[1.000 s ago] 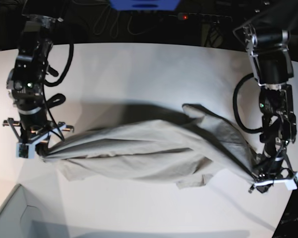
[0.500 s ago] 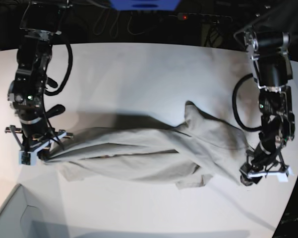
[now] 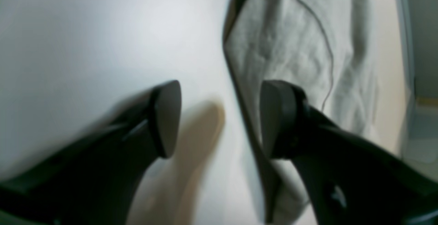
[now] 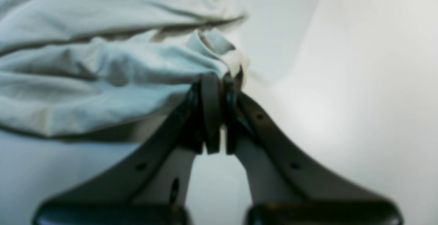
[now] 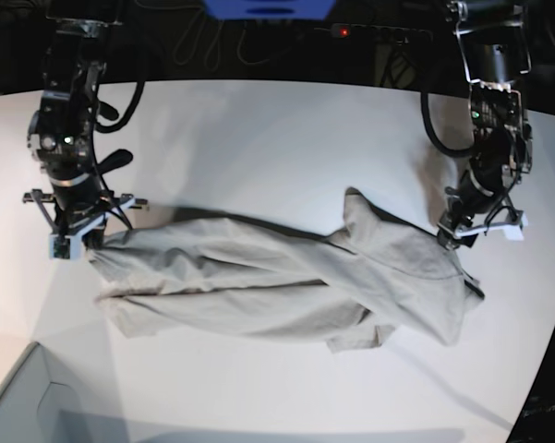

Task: Layout the t-shirt on the table in an organized manner, then fold the t-shirt properly
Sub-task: 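Lift and stretch the shirt between both grippers, then lower it, then raise the shirt high with both grippers and lay it flat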

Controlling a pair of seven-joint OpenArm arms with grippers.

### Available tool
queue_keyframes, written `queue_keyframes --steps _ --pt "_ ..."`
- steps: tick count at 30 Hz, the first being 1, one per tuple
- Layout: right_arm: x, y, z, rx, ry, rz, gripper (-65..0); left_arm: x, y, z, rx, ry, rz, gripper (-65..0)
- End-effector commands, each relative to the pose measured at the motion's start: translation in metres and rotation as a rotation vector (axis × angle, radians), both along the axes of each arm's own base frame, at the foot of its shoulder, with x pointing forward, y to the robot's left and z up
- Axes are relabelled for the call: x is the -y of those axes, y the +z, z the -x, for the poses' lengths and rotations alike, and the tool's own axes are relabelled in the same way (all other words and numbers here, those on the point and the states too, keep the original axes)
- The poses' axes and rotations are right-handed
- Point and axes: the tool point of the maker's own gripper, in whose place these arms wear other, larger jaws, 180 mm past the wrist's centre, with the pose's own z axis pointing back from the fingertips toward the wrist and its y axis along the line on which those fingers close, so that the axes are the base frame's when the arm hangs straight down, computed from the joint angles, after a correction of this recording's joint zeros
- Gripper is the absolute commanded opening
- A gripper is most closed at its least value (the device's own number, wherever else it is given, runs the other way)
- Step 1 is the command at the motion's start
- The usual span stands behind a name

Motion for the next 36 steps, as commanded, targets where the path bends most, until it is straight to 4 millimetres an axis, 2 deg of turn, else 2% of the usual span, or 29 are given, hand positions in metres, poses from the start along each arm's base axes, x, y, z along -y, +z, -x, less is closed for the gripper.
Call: queue_keyframes --steps 1,6,10,12,14,16,18,19,24,28,31,36 --pt "0.003 0.013 -0.005 0.046 0.001 0.013 -65.0 -0.001 0.015 -0.017 0.051 0.008 0.003 -29.2" --pt "0.002 0.000 0.009 0.008 0.001 0.012 -65.0 0.016 0.008 -0.036 0.027 -0.021 0.033 -29.2" --pt "0.004 -0.004 0.015 -0.009 -0.002 0.012 -65.0 0.036 -0.005 -0.042 -0.019 -0.076 0.040 -30.8" --pt "0.004 -0.006 0.017 -0.015 -0.002 0.012 -65.0 0.040 -0.004 -0.044 -0.016 -0.084 0.044 -37.4" --pt "0.004 -0.006 0.017 -0.015 -0.002 0.014 -65.0 0.039 0.003 -0.047 0.007 -0.081 0.044 -49.2" --pt "0.004 -0.007 0.018 -0.017 -0.002 0.014 -65.0 0.038 0.001 -0.036 0.004 -0.087 0.040 -64.8" --pt "0.004 -0.006 0.017 -0.015 -0.002 0.014 -65.0 0.032 0.013 -0.030 0.042 -0.079 0.024 -65.0" --pt "0.004 -0.006 0.017 -0.015 -0.002 0.014 -65.0 0.030 0.017 -0.023 0.056 -0.073 0.017 -62.9" --pt "0.003 -0.006 0.016 -0.014 0.001 0.013 -65.0 0.013 0.057 0.007 0.162 -0.053 -0.057 -65.0" --pt "0.002 -0.006 0.016 -0.014 0.003 0.012 -65.0 -0.013 0.081 0.038 0.203 -0.007 -0.123 -64.7" --pt "0.002 -0.006 0.016 -0.014 0.003 0.012 -65.0 -0.036 0.088 0.061 0.199 0.043 -0.162 -64.6" --pt "0.002 -0.007 0.021 -0.019 0.005 0.015 -65.0 -0.071 0.083 0.091 0.154 0.126 -0.199 -64.8"
